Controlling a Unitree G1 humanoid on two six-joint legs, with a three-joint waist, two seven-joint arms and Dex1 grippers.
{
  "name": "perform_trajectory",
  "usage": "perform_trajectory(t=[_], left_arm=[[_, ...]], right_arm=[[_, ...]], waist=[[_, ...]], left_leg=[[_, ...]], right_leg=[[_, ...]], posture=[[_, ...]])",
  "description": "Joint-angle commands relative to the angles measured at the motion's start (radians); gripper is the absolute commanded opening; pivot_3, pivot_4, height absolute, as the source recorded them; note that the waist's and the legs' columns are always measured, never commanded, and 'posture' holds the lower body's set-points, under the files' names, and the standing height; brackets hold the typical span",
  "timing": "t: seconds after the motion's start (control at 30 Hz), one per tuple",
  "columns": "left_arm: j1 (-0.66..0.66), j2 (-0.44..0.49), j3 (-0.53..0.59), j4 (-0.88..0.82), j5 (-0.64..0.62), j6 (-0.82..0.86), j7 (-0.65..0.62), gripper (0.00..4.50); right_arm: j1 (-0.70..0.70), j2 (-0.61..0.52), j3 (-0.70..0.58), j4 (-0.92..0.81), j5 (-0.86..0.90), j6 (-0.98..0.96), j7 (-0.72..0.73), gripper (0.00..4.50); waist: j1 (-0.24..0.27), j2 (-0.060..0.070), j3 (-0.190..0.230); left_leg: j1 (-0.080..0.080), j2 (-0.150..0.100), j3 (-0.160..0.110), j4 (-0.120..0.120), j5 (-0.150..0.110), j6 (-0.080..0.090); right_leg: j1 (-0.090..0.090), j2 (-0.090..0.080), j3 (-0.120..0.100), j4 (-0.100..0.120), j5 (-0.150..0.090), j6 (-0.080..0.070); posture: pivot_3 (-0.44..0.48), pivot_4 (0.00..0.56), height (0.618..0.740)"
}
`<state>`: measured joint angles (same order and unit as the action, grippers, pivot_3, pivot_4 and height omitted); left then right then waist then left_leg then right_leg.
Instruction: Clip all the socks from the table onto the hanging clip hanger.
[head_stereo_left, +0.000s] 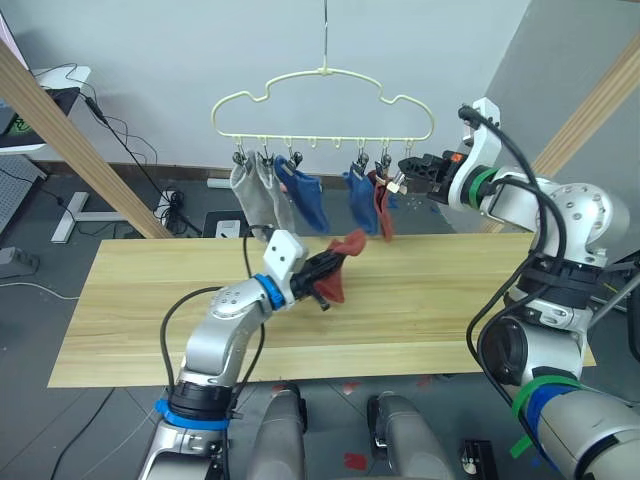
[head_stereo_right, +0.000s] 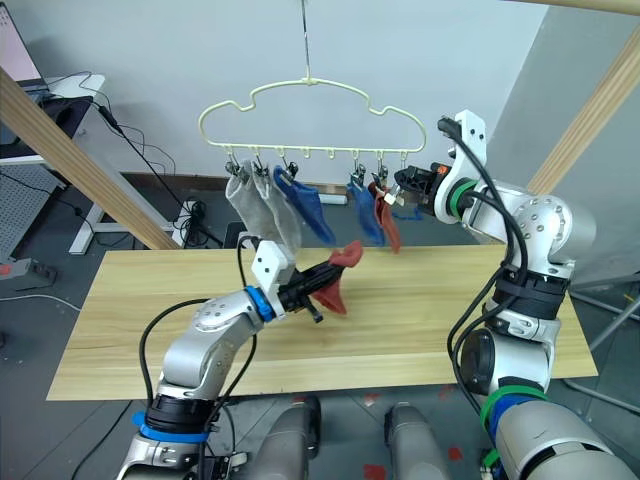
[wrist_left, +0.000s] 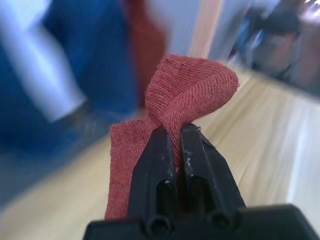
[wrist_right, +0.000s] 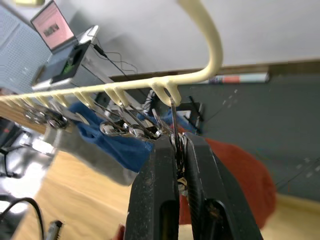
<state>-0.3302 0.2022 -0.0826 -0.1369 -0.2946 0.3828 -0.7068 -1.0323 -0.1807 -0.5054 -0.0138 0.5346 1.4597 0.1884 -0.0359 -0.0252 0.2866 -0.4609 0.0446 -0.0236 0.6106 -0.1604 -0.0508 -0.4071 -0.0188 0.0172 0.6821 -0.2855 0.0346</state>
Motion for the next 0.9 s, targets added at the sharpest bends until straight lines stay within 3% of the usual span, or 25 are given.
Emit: perform_trajectory(t=[0.03,0.33,0.9], left_arm=[[-0.025,-0.035,-0.029,-0.023,0.013,-0.081,0.028,0.01],[-0.107,-0.111,-0.084,0.129,0.12,-0.281,0.113,0.01],[-0.187,-0.156,-0.068,0.261,0.137,-0.344,0.177,0.01]], right_arm=[[-0.052,0.018,-0.101,0.015,0.01,0.082,-0.053,0.0],[-0.124,0.083,-0.25,0.039,0.011,0.155,-0.139,0.0],[-0.126,0.083,-0.272,0.055,0.106,0.155,-0.241,0.0]], waist=[[-0.003,0.0,0.0],[-0.004,0.0,0.0],[-0.005,0.0,0.0]], left_leg=[[0.0,0.0,0.0,0.0,0.0,0.0],[-0.001,0.0,0.0,0.0,0.0,0.0],[-0.001,0.0,0.0,0.0,0.0,0.0]], right_leg=[[0.0,0.001,0.0,0.0,0.0,0.0],[0.0,0.001,0.0,-0.001,0.0,0.0],[0.0,0.001,0.0,-0.001,0.0,0.0]], posture=[[-0.125,0.284,0.74],[-0.114,0.285,0.74],[-0.123,0.295,0.74]])
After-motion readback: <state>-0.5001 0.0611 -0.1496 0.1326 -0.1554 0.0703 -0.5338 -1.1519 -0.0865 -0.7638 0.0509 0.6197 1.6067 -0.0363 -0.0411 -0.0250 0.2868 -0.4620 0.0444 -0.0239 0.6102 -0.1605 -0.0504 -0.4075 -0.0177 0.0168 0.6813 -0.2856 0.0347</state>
